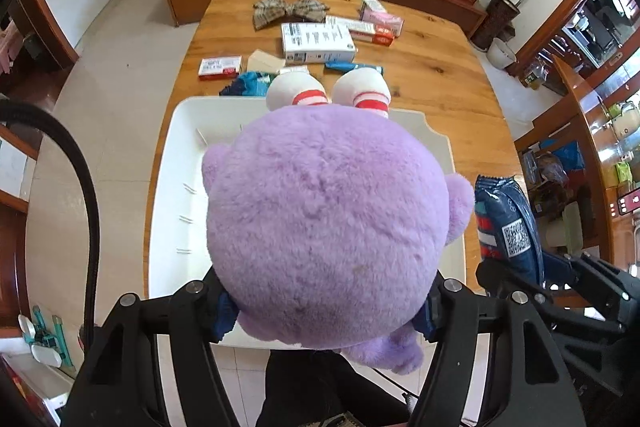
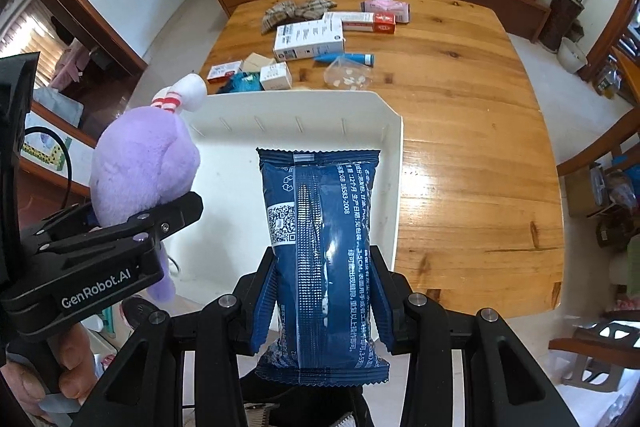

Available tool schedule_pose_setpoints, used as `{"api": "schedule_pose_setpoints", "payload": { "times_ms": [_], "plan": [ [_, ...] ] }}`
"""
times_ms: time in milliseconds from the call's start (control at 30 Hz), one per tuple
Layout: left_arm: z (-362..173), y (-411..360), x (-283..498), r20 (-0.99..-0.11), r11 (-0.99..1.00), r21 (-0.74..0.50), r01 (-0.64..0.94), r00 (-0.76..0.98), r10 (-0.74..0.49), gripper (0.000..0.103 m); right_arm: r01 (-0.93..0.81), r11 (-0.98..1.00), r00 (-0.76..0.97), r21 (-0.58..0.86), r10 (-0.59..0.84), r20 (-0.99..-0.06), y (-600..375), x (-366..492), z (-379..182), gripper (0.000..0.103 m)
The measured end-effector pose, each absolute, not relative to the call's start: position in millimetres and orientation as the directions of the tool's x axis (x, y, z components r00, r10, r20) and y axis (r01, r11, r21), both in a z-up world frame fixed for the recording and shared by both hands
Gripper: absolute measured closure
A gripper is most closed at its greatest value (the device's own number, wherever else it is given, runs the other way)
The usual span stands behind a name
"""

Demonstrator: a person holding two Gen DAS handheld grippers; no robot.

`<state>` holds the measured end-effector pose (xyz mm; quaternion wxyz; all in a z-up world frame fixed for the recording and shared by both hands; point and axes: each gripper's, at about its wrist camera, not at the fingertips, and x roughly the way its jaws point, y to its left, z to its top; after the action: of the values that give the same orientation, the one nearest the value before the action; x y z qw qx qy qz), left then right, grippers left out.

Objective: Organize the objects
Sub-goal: 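Release the blue packet into the tray with the right tool while the left tool drops the plush, then withdraw both tools from the tray back toward the table items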

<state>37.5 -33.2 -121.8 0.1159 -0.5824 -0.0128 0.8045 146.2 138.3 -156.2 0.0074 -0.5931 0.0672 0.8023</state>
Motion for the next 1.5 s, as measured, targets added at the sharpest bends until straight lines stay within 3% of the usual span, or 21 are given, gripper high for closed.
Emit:
{"api": "schedule_pose_setpoints", "payload": {
  "times_ms": [200, 267, 333, 533, 833, 1067, 1500],
  "plan": [
    [-135, -35, 39, -0.942, -0.972, -0.166, -0.164, -0.265, 0.205, 0.027, -0.090, -0.992, -0.275, 0.086, -0.058, -0.960, 136, 140, -165, 0.059],
    [-139, -36, 39, -0.946, -0.973, -0.173, -0.155, -0.247, 0.208, 0.025, -0.082, -0.994, -0.277, 0.077, -0.052, -0.960, 133, 139, -166, 0.055],
    [-142, -37, 38, -0.948, -0.972, -0.181, -0.148, -0.237, 0.213, 0.024, -0.084, -0.993, -0.277, 0.080, -0.054, -0.959, 132, 137, -166, 0.046],
    [-147, -44, 36, -0.950, -0.970, -0.211, -0.121, -0.206, 0.232, 0.023, -0.070, -0.994, -0.268, 0.082, -0.060, -0.961, 126, 135, -165, 0.045],
    [-133, -53, 35, -0.946, -0.977, -0.163, -0.141, -0.259, 0.195, 0.016, -0.038, -0.997, -0.275, 0.060, -0.047, -0.960, 118, 134, -154, 0.045],
    [-116, -56, 32, -0.929, -0.974, -0.168, -0.151, -0.306, 0.208, 0.005, -0.033, -0.998, -0.293, 0.061, -0.048, -0.955, 118, 139, -143, 0.045],
    [-93, -47, 34, -0.920, -0.971, -0.190, -0.146, -0.318, 0.228, 0.004, 0.021, -0.998, -0.329, 0.061, -0.064, -0.942, 128, 151, -113, 0.045]
  ]
}}
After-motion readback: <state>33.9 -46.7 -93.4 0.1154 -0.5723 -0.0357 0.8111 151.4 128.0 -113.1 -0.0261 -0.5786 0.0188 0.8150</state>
